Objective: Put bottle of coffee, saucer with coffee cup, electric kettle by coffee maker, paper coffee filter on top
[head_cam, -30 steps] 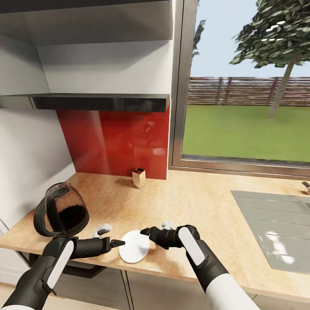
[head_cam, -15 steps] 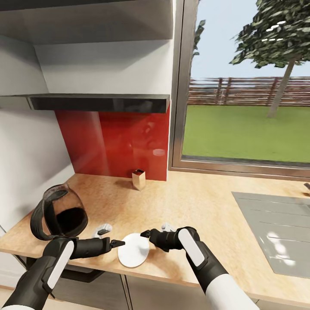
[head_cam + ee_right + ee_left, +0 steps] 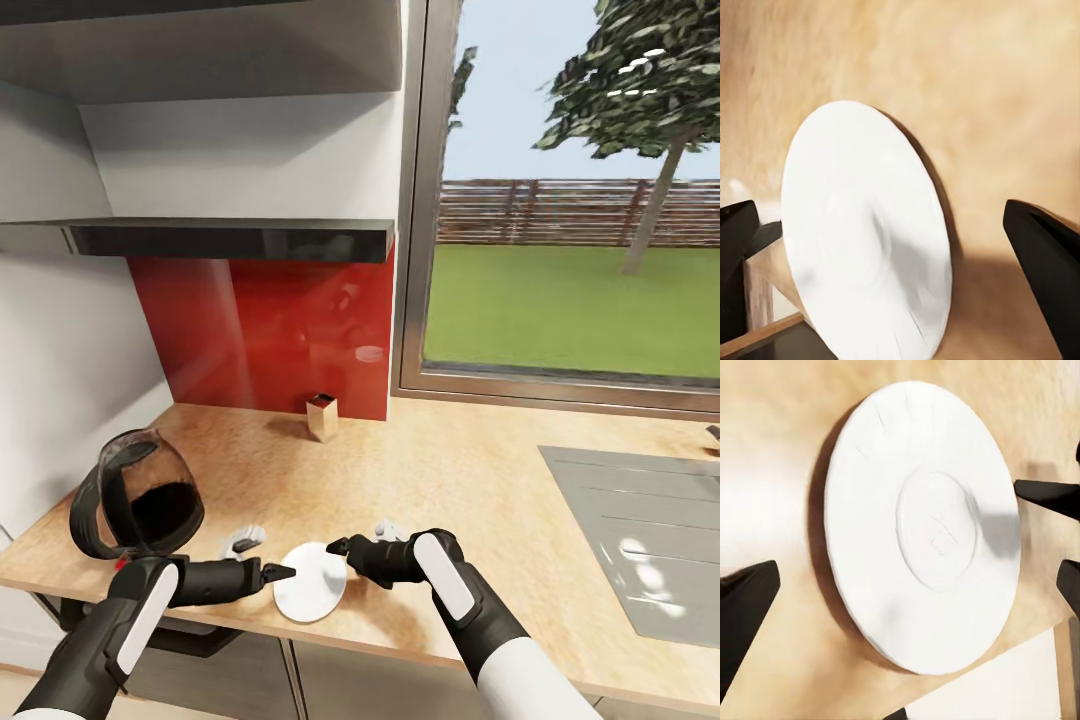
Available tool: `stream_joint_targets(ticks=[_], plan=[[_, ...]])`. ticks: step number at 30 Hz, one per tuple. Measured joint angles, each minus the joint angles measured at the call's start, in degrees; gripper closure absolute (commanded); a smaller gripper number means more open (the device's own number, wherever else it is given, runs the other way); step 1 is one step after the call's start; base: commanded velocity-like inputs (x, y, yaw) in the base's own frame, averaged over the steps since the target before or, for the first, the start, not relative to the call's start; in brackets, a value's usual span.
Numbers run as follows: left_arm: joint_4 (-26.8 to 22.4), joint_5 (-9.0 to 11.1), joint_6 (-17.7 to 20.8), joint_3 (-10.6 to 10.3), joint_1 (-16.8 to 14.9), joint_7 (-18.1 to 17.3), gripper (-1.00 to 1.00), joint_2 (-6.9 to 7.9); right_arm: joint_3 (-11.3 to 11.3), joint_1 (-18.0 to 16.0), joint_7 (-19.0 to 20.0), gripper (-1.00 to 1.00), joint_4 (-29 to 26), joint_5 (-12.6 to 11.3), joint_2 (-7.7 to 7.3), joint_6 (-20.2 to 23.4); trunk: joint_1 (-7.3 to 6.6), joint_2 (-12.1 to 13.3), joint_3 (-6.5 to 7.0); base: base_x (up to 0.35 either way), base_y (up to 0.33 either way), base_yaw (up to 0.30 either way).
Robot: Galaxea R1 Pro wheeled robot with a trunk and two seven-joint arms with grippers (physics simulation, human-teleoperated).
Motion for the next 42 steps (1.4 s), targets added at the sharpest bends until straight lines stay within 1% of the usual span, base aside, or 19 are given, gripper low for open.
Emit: stream_joint_targets(ticks=[2, 6, 8, 9, 10, 11, 16, 17, 18, 20, 33, 42], plan=[[0.32, 0.23, 0.05, -0.69, -0.05, 0.03, -1.0, -0.08, 0.01, -0.03, 0.01, -1.0, 0.01, -0.08, 0.0, 0.04, 0.0, 0.0, 0.0, 0.0, 0.0, 0.0], [1.1, 0.65, 0.1, -1.15, -0.13, 0.04, -1.0, -0.11, 0.0, -0.01, 0.03, -1.0, 0.0, -0.02, 0.0, 0.02, 0.0, 0.0, 0.0, 0.0, 0.0, 0.0], [2.69, 0.98, 0.21, -1.16, -0.14, 0.07, -1.0, -0.12, 0.0, -0.01, 0.03, -1.0, 0.0, -0.03, 0.0, 0.02, 0.0, 0.0, 0.0, 0.0, 0.0, 0.0], [3.56, 0.83, 0.29, -1.17, -0.12, 0.11, -1.0, -0.13, 0.0, -0.02, 0.01, -1.0, 0.0, -0.05, 0.0, 0.05, 0.0, 0.01, 0.0, 0.0, 0.0, 0.0], [3.64, 0.27, 0.28, -1.19, -0.11, 0.19, -1.0, -0.13, 0.0, -0.02, -0.01, -1.0, 0.0, 0.09, 0.0, 0.08, 0.0, 0.01, -0.01, 0.0, 0.0, 0.0], [3.66, 0.14, 0.24, -1.22, -0.12, 0.18, -1.0, -0.13, 0.0, -0.01, 0.02, -1.0, 0.0, 0.13, 0.0, 0.06, 0.01, 0.01, -0.01, 0.0, 0.0, 0.0], [3.67, 0.04, 0.27, -1.28, -0.11, 0.13, -1.0, -0.33, 0.0, -0.01, 0.02, -1.0, 0.0, 0.11, 0.0, 0.07, 0.0, 0.01, -0.01, 0.0, 0.0, 0.0], [3.67, 0.0, 0.29, -1.28, -0.12, 0.13, -1.0, -0.46, 0.0, -0.01, 0.02, -1.0, 0.0, 0.11, 0.0, 0.06, 0.0, 0.01, -0.01, 0.0, 0.0, 0.0], [3.68, 0.0, 0.31, -1.32, -0.12, 0.13, -1.0, -1.03, 0.0, 0.0, 0.03, -1.0, 0.0, 0.13, 0.0, 0.06, 0.01, 0.02, -0.01, 0.0, 0.0, 0.0], [3.68, -0.04, 0.34, -1.3, -0.19, 0.13, -1.0, -1.25, 0.0, -0.01, 0.03, -1.0, 0.0, 0.1, 0.0, 0.07, 0.0, 0.02, -0.01, 0.0, 0.0, 0.0], [3.59, 0.0, 0.33, -1.37, -0.22, 0.13, -1.0, -1.55, 0.01, -0.03, 0.03, -1.0, 0.0, 0.04, 0.0, 0.08, 0.0, 0.02, -0.01, 0.0, 0.0, 0.0], [3.41, 0.02, 0.32, -1.38, -0.22, 0.13, -1.0, -2.63, 0.0, -0.02, 0.04, -1.0, 0.0, 0.06, 0.0, 0.06, 0.0, 0.01, -0.01, 0.0, 0.0, 0.0]])
